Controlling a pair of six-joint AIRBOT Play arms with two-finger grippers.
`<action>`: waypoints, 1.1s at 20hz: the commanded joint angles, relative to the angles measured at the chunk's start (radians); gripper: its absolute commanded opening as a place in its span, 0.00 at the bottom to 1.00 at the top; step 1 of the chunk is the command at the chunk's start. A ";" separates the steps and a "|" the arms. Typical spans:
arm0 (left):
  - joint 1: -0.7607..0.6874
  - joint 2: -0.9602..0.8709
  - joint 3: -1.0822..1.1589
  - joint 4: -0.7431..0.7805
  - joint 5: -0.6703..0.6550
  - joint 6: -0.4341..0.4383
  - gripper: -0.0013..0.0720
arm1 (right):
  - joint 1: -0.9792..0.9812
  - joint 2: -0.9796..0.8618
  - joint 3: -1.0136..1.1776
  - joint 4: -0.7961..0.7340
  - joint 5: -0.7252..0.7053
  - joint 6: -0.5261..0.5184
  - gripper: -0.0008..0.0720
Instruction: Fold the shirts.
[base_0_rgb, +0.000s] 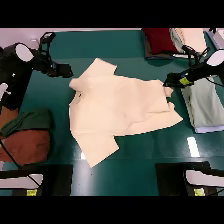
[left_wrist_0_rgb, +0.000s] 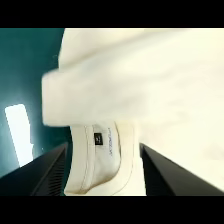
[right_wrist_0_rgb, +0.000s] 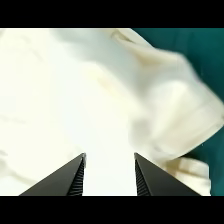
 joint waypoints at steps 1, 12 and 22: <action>0.060 0.018 -0.008 0.014 -0.097 -0.033 0.75 | -0.003 -0.051 0.064 -0.003 0.072 -0.021 0.50; 0.105 0.414 -0.827 -0.151 -0.117 -0.030 0.75 | 0.005 0.337 -0.244 0.077 0.047 -0.049 0.50; 0.096 0.416 -1.021 -0.464 0.067 0.111 0.75 | 0.005 0.375 -0.245 0.145 0.020 -0.048 0.50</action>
